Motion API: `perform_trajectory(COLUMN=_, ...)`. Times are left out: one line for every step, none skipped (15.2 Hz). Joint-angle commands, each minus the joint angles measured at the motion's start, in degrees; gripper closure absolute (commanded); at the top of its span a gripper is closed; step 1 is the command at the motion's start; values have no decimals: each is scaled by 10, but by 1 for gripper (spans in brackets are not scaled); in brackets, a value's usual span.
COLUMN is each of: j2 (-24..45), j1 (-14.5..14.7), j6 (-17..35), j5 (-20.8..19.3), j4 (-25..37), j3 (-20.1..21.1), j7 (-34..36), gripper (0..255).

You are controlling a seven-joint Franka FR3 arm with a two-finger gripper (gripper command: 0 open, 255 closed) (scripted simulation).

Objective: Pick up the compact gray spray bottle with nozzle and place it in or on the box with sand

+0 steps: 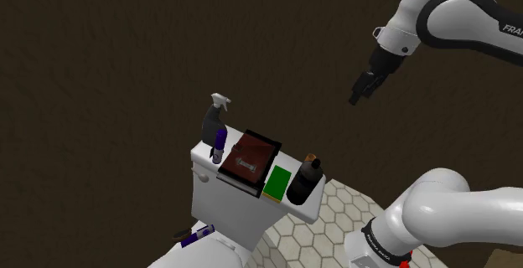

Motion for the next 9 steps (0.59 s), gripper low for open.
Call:
perform_trajectory(j2=0, j1=0, j6=0, j5=0, j4=0, j3=0, j7=0, gripper=0)
perform_trajectory(j2=4, j1=5, j6=25, j5=4, j4=-14, j3=1, j7=-1, gripper=0)
perform_trajectory(j2=8, j1=9, j6=51, j5=8, j4=-26, j3=2, j7=-2, gripper=0)
perform_trajectory(j2=14, j1=14, j6=76, j5=11, j4=-39, j3=3, j7=-3, gripper=0)
perform_trajectory(j2=21, j1=19, j6=102, j5=15, j4=-50, j3=4, j7=-5, gripper=0)
perform_trajectory(j2=28, j1=24, j6=128, j5=19, j4=-60, j3=5, j7=-6, gripper=0)
perform_trajectory(j2=37, j1=29, j6=155, j5=23, j4=-70, j3=6, j7=-8, gripper=0)
perform_trajectory(j2=46, j1=34, j6=181, j5=26, j4=-79, j3=7, j7=-10, gripper=0)
perform_trajectory(j2=57, j1=39, j6=208, j5=30, j4=-87, j3=8, j7=-12, gripper=0)
